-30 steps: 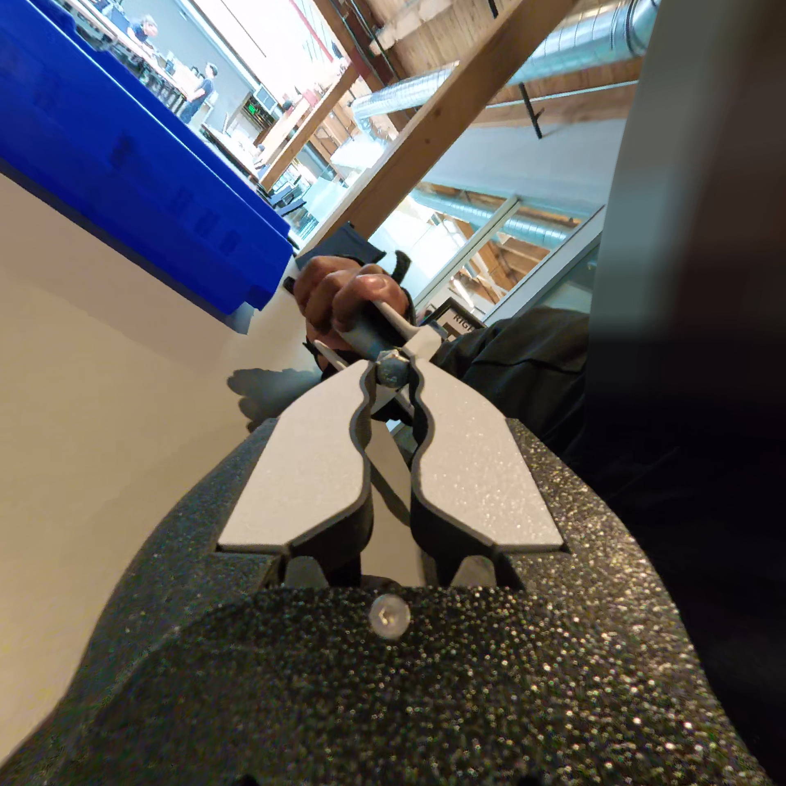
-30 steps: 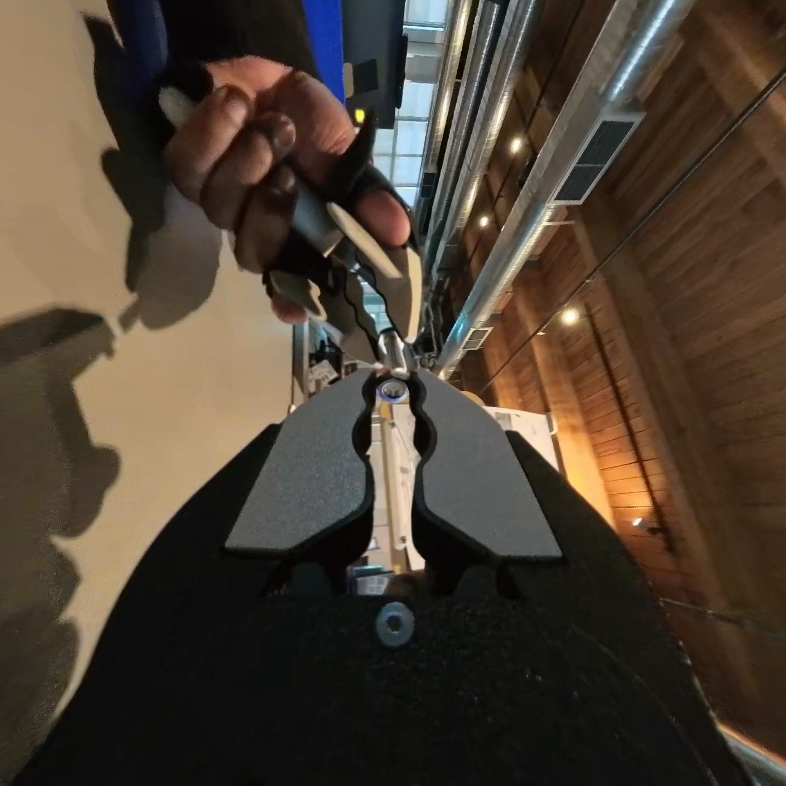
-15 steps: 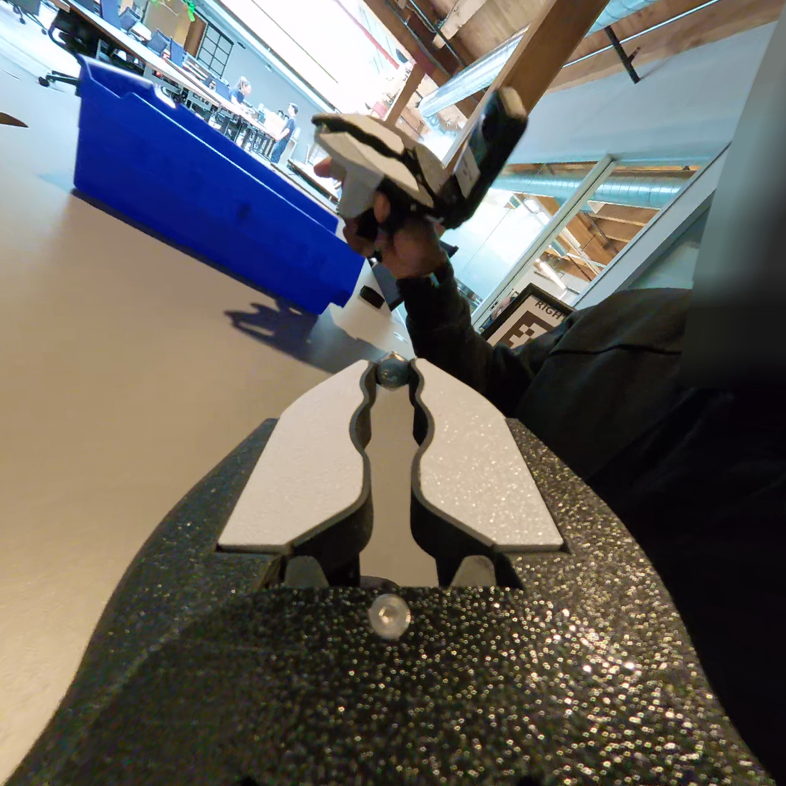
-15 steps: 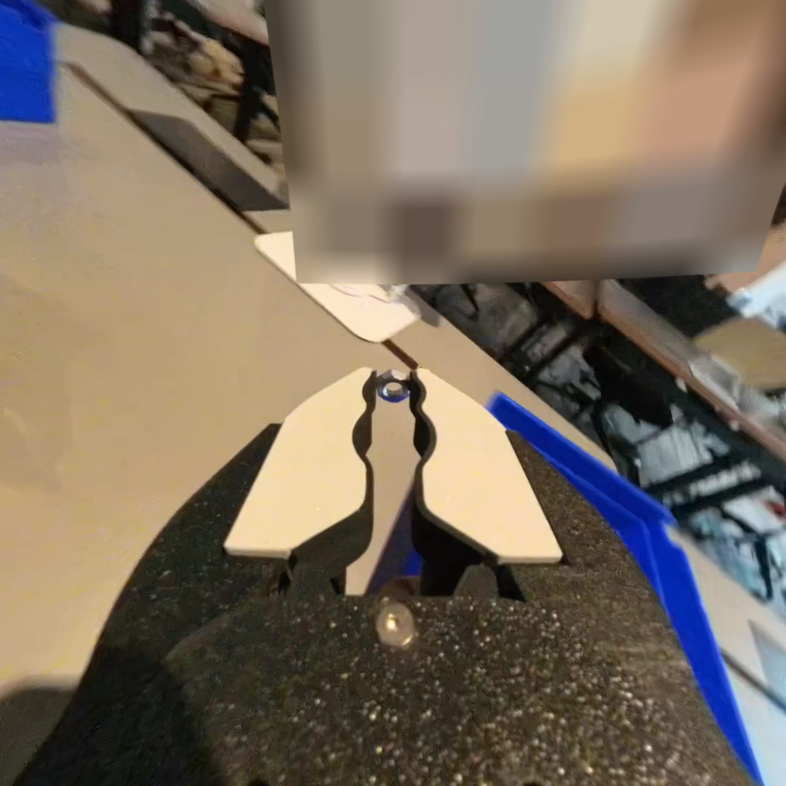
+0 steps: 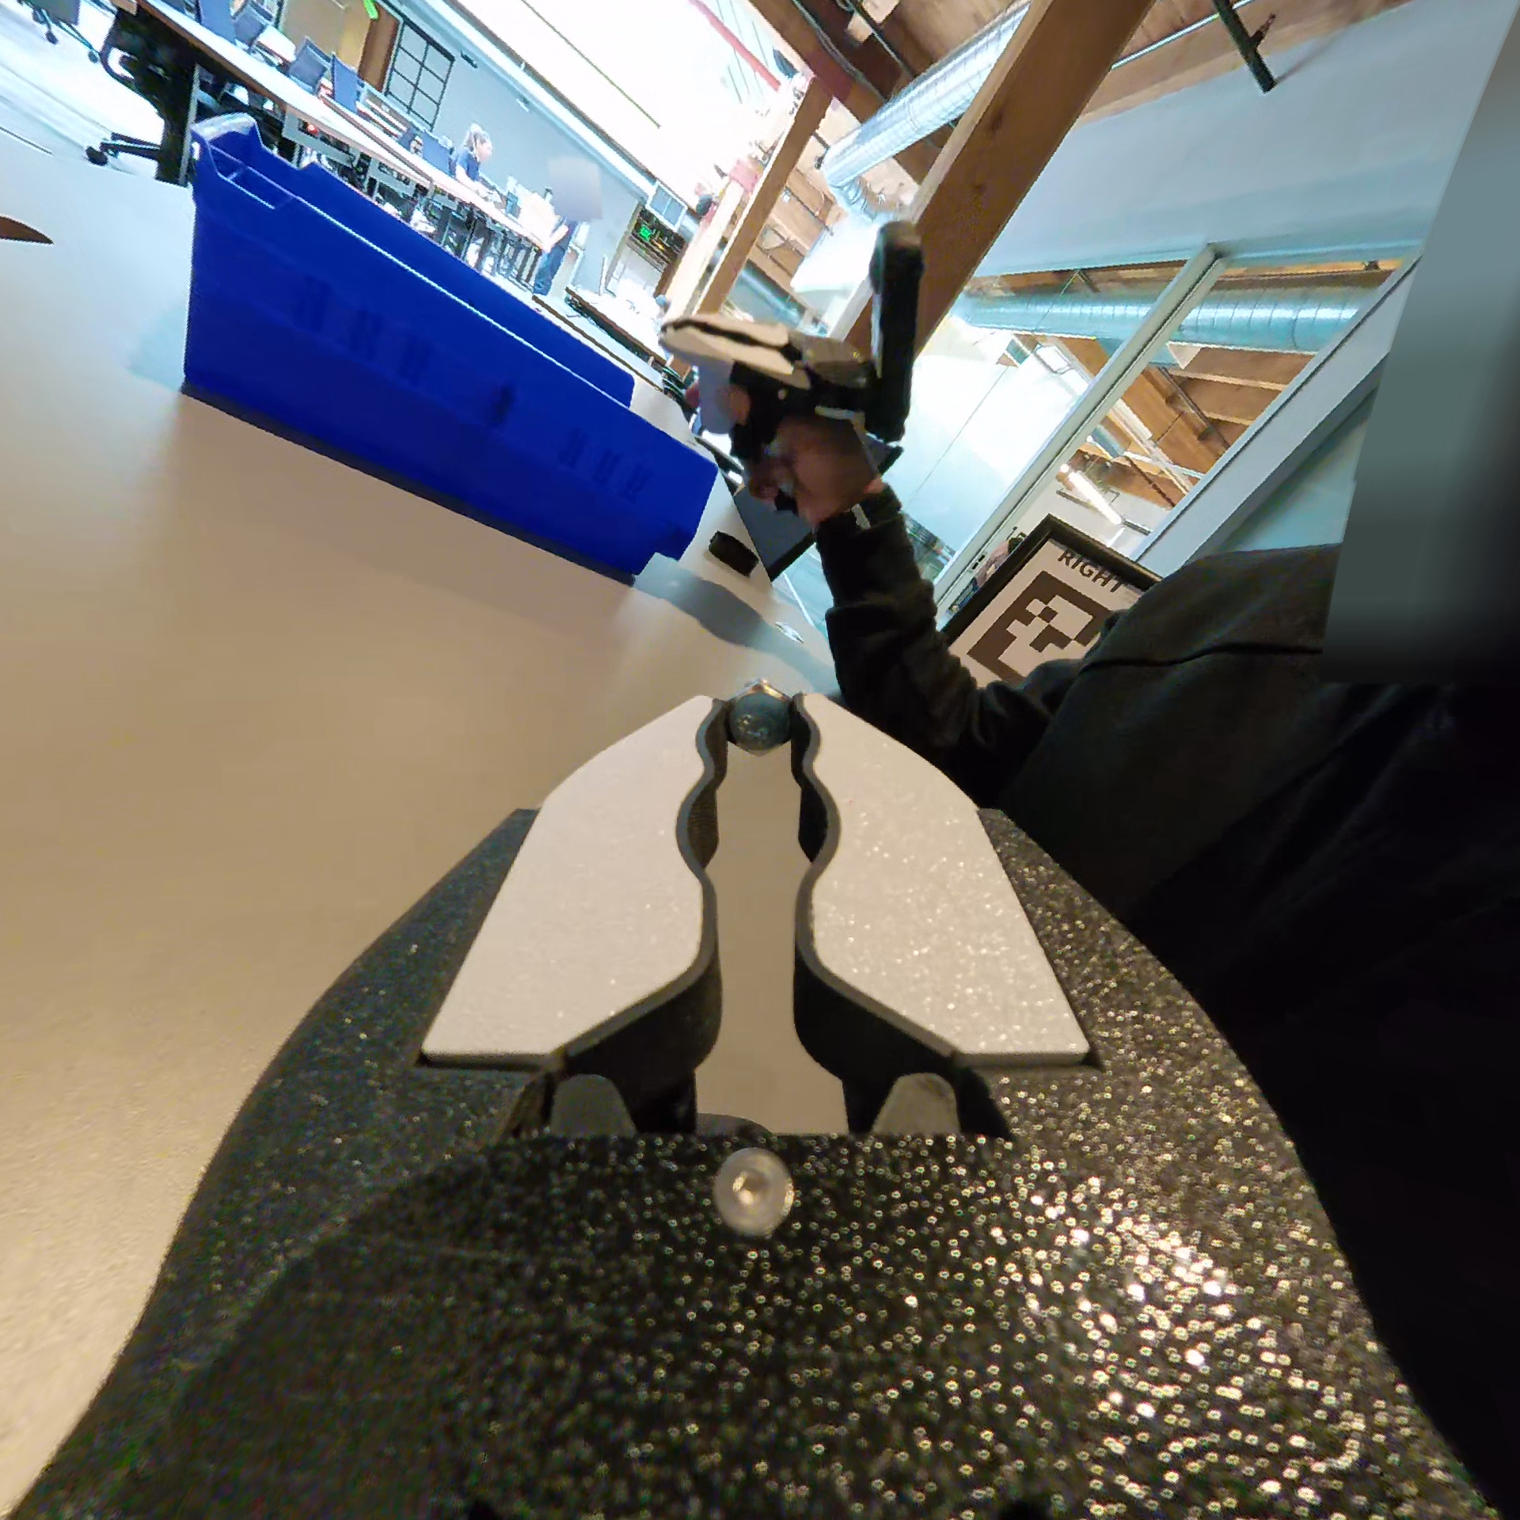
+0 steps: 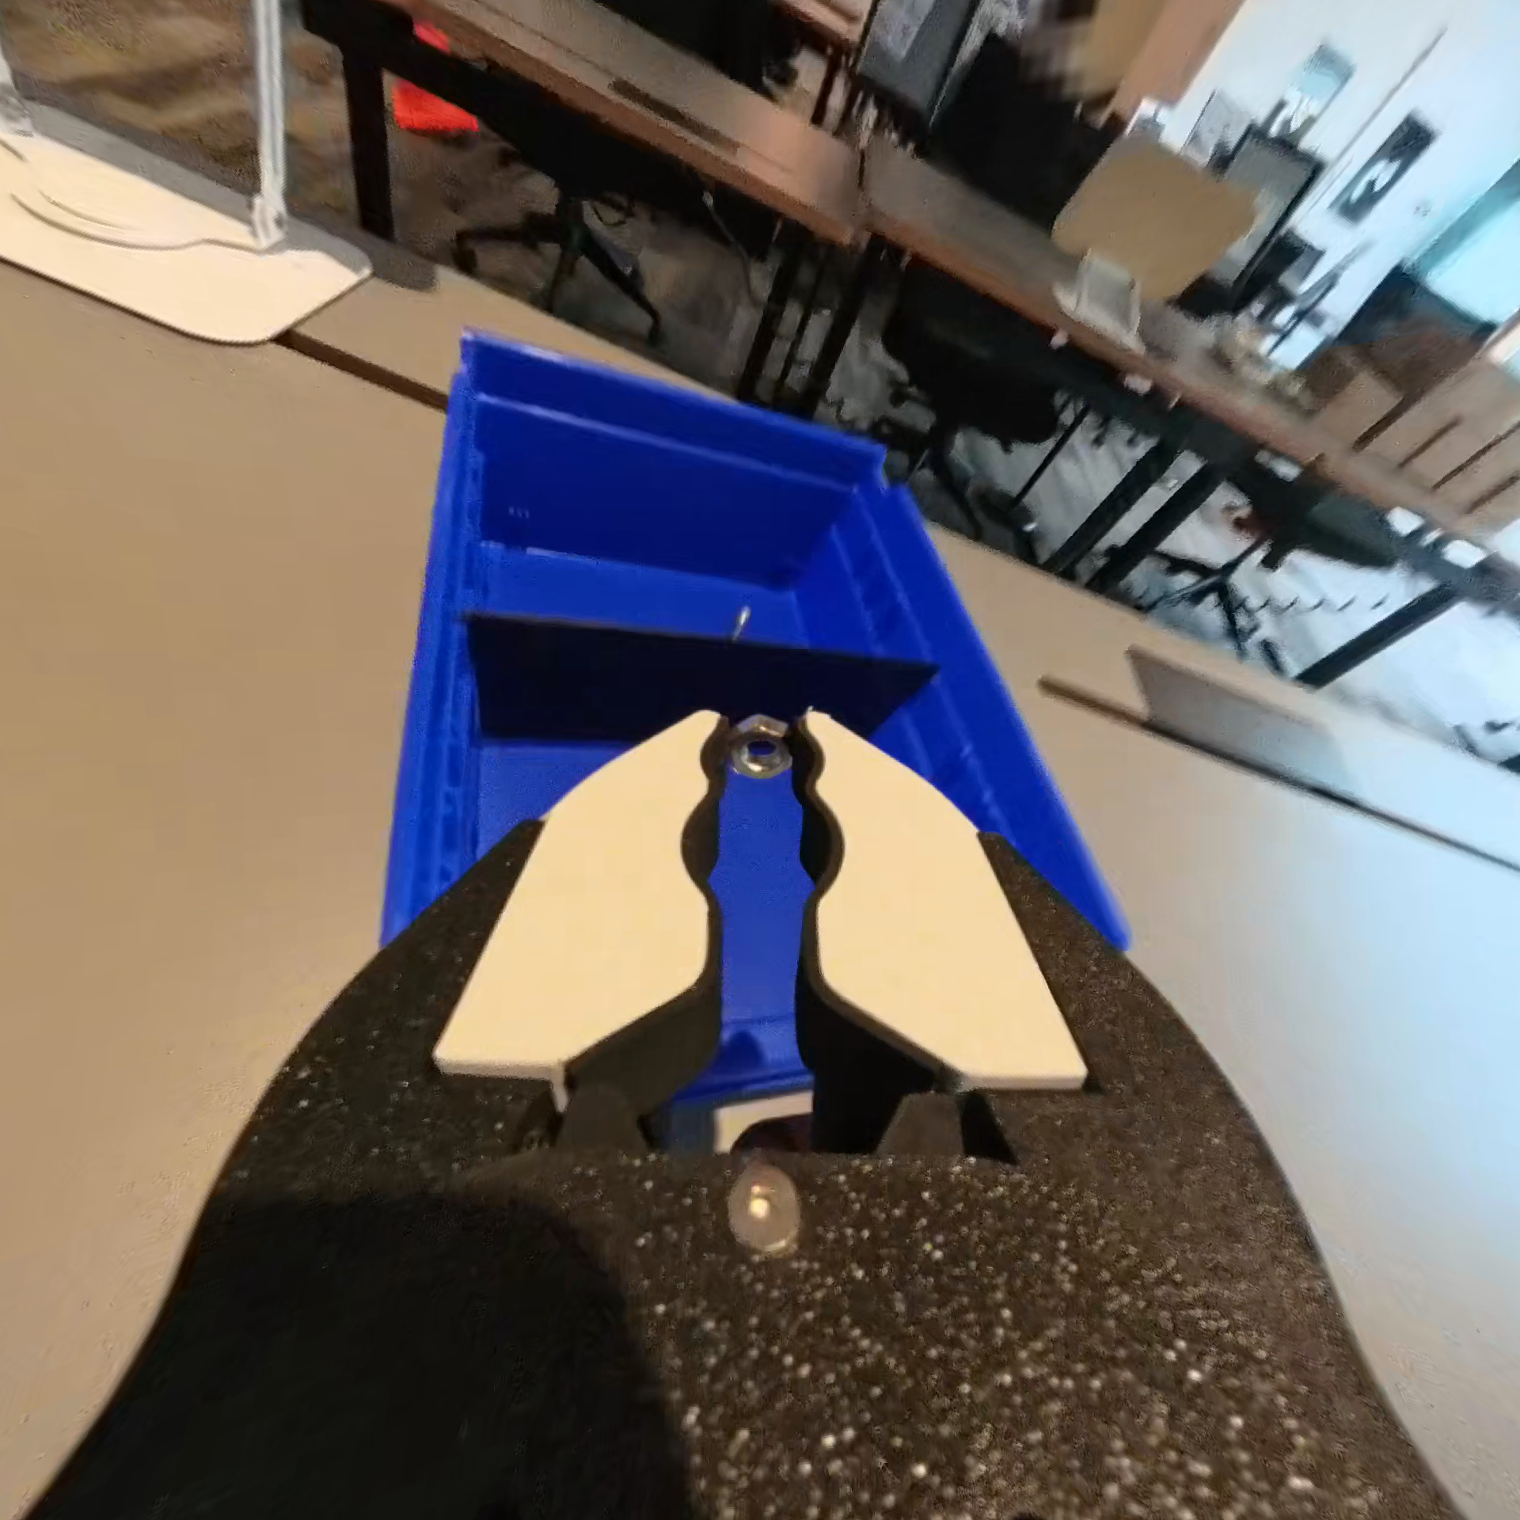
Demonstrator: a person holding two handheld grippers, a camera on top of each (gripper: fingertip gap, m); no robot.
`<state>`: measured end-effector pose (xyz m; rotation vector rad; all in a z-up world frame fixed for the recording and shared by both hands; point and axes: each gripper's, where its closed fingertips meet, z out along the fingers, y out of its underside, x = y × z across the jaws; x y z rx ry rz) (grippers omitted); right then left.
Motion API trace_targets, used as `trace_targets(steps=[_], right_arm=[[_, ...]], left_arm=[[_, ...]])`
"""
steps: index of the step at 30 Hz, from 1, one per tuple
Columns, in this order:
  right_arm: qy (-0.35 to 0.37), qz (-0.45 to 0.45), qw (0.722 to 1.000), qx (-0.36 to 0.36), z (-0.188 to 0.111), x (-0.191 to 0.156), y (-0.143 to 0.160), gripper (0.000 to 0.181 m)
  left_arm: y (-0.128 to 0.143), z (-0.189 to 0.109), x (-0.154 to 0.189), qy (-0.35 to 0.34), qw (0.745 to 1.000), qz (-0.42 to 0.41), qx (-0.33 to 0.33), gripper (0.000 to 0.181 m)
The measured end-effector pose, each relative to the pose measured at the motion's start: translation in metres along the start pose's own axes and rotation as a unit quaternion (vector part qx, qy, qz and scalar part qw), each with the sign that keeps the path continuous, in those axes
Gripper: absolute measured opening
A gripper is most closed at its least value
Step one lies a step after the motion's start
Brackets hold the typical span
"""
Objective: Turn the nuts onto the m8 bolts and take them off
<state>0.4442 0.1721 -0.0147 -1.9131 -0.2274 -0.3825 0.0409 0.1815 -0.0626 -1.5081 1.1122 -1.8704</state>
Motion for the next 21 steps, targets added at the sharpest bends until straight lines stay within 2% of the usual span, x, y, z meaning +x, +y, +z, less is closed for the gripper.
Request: trace_targets(steps=[4,8,13,15,18,21], right_arm=[[-0.024,0.028,0.999,-0.04,0.004,-0.011,0.039,0.015],[-0.058,0.007,0.996,-0.073,0.011,-0.046,0.057,0.015],[-0.085,-0.032,0.994,-0.068,0.018,-0.084,0.045,0.015],[-0.075,-0.049,0.994,-0.063,0.018,-0.085,0.038,0.015],[-0.08,-0.021,0.995,-0.054,0.017,-0.078,0.031,0.015],[-0.099,0.007,0.99,-0.099,0.026,-0.067,0.041,0.015]], left_arm=[[0.001,0.001,0.001,0.001,1.0,0.003,-0.003,0.014],[-0.001,0.0,0.0,0.0,1.0,0.003,0.003,0.014],[0.0,0.001,0.0,-0.008,1.0,0.012,0.002,0.014],[0.001,0.002,0.001,-0.009,1.0,0.015,0.0,0.014],[0.003,0.003,0.002,-0.008,1.0,0.015,-0.003,0.014],[0.004,0.004,0.002,-0.009,1.0,0.017,-0.007,0.014]])
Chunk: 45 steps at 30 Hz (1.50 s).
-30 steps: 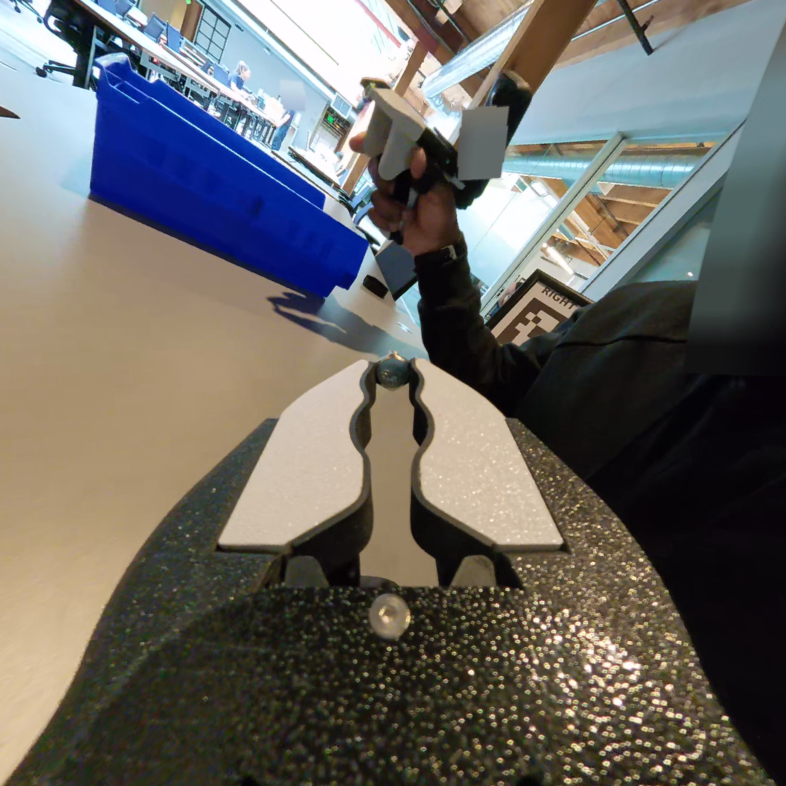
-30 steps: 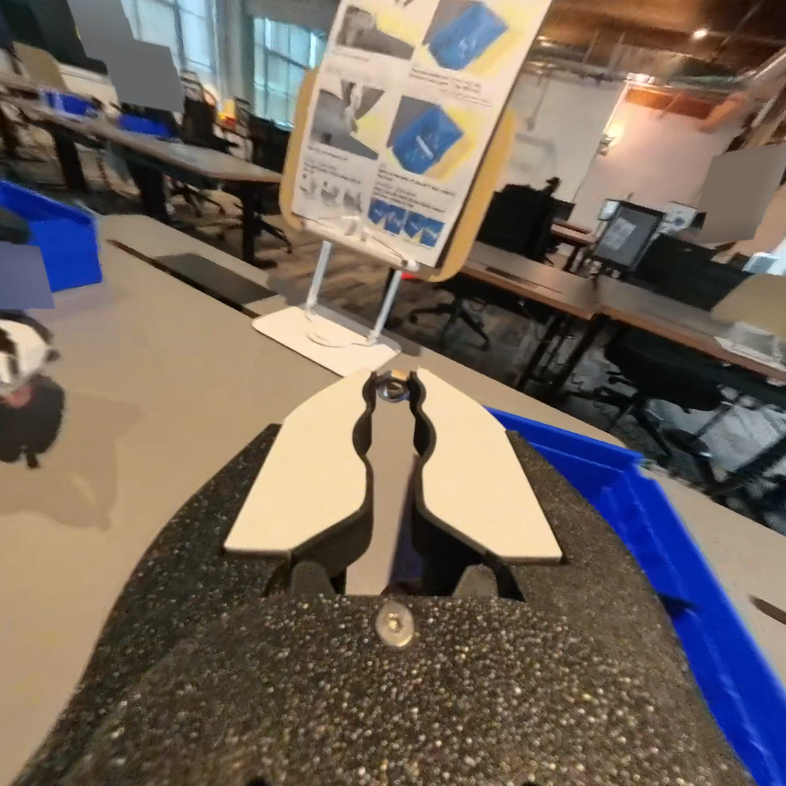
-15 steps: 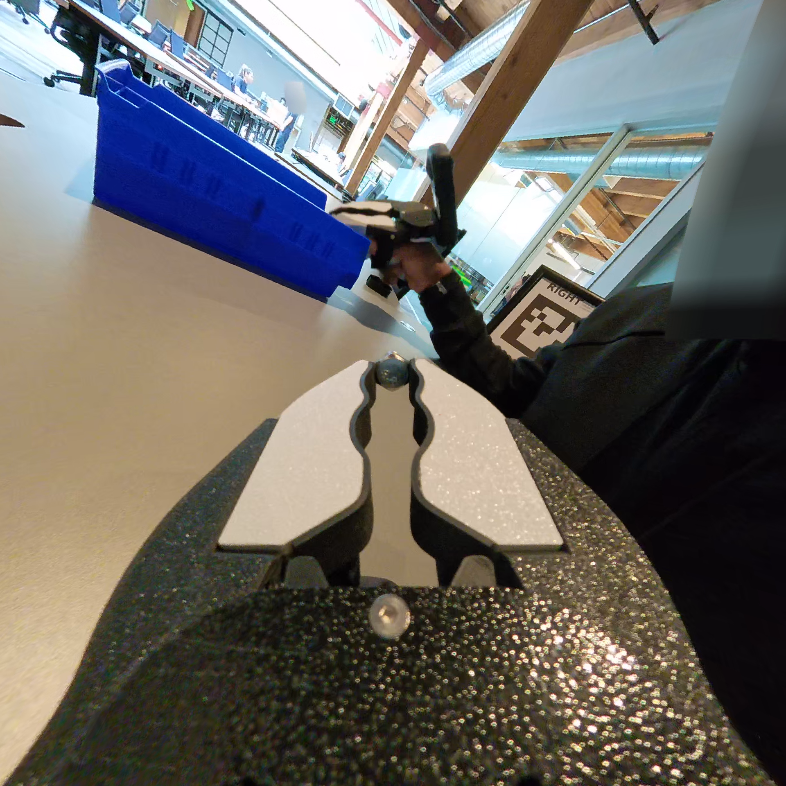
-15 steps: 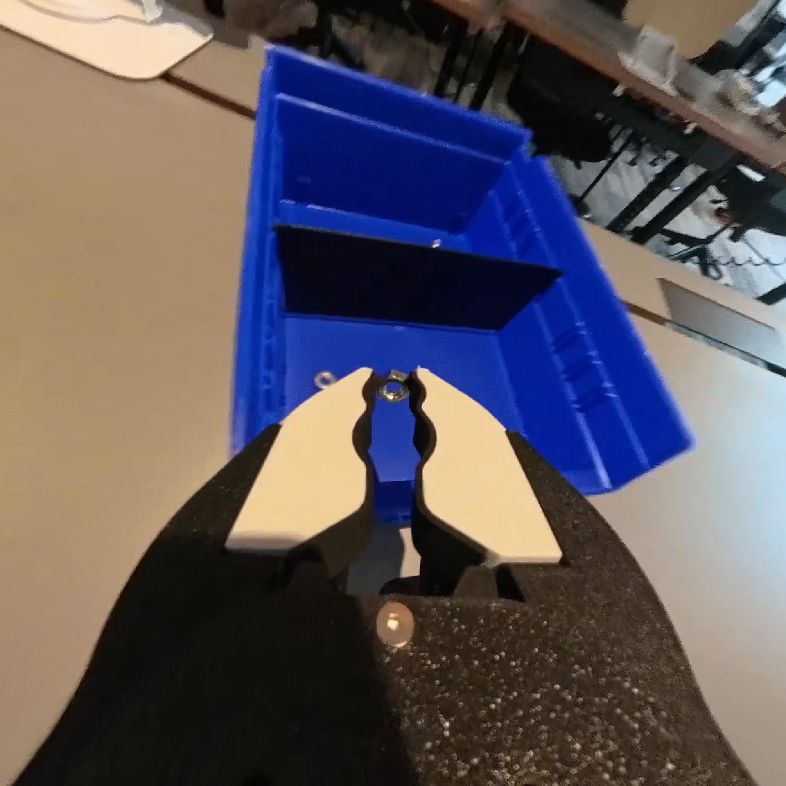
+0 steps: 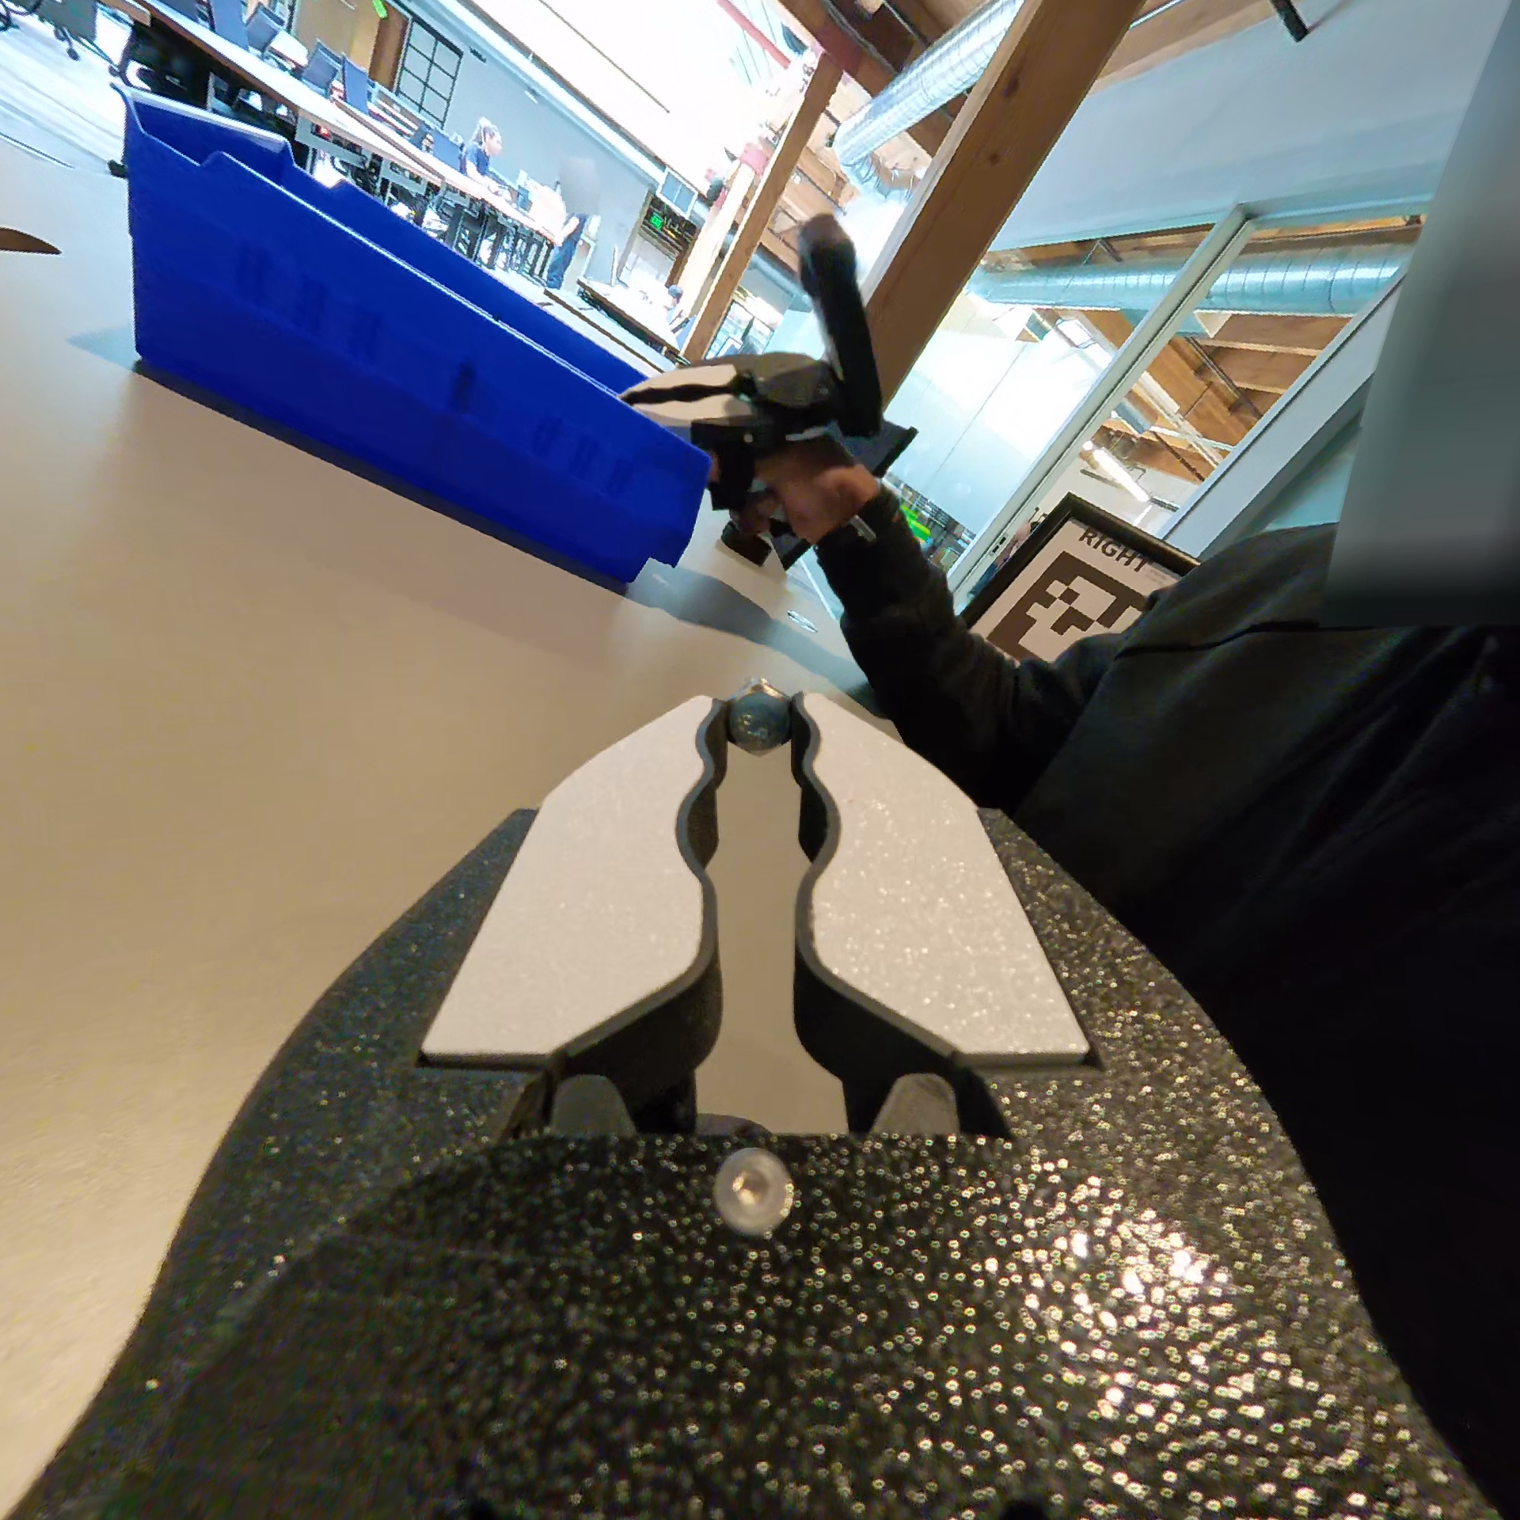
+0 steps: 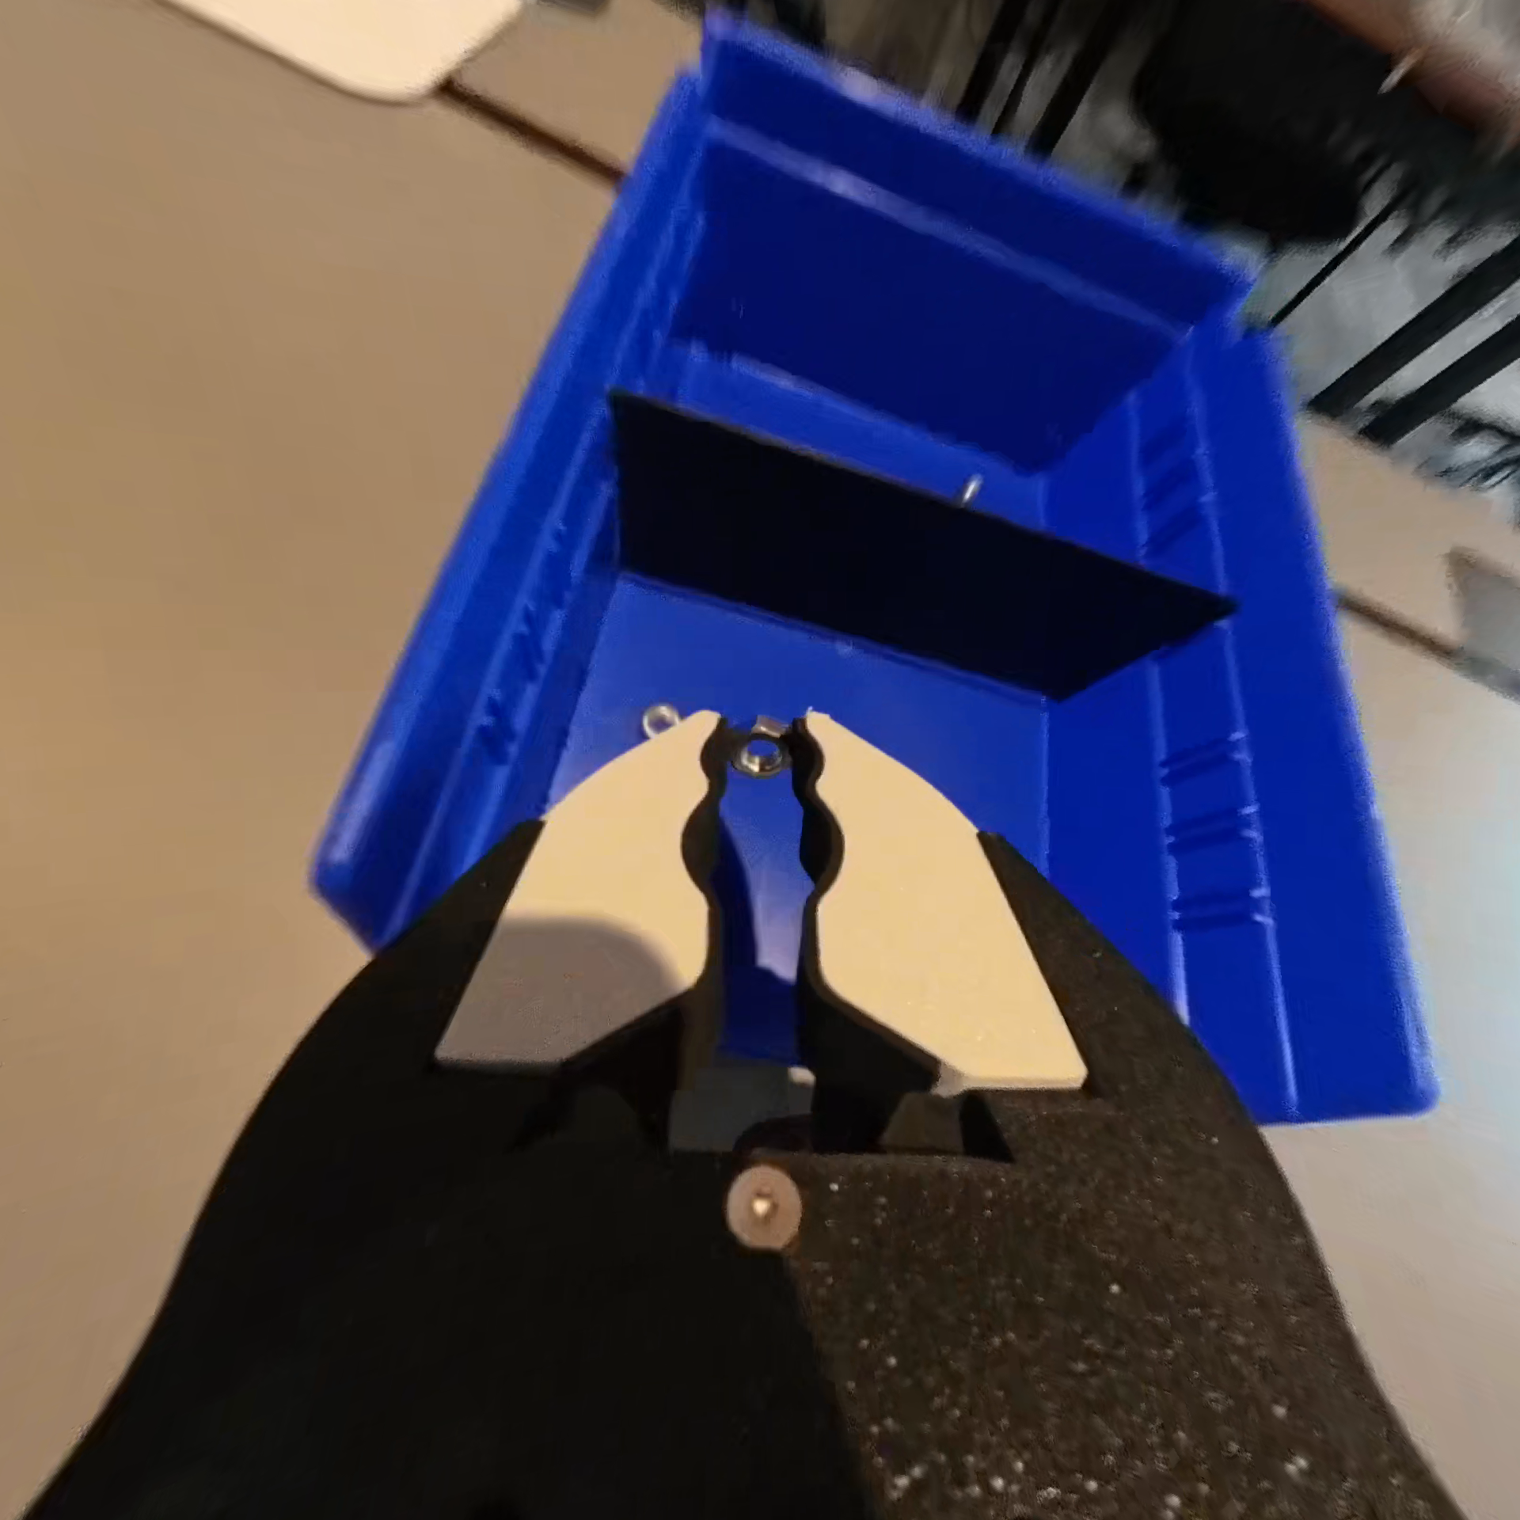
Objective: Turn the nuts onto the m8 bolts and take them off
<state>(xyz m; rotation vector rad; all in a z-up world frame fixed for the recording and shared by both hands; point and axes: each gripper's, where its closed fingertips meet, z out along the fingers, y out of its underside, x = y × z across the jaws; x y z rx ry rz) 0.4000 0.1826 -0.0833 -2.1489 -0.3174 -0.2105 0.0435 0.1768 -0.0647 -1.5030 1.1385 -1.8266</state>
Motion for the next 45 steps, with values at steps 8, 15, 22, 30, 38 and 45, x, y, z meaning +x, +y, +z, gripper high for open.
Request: trace_targets(steps=[8,15,22,30,38,45], right_arm=[[-0.047,0.009,0.988,-0.15,0.031,0.012,0.026,0.015],[-0.049,0.041,0.985,-0.158,0.035,0.016,0.032,0.016],[-0.019,0.042,0.989,-0.139,0.023,0.031,0.026,0.031],[-0.151,-0.091,0.979,0.104,-0.05,-0.101,-0.104,0.026],[-0.289,-0.234,0.913,0.167,-0.015,-0.301,-0.112,0.028],[-0.313,-0.228,0.904,0.183,-0.009,-0.33,-0.102,0.024]], left_arm=[[0.003,0.002,0.002,0.002,1.0,0.004,-0.009,0.014],[0.005,0.003,0.003,0.003,1.0,0.006,-0.014,0.014],[0.005,0.003,0.003,0.002,1.0,0.006,-0.014,0.014],[0.003,0.005,0.002,-0.008,1.0,0.02,-0.006,0.014],[0.006,0.008,-0.002,-0.035,0.999,0.036,-0.018,0.014],[0.012,0.012,-0.002,-0.039,0.998,0.039,-0.038,0.014]])
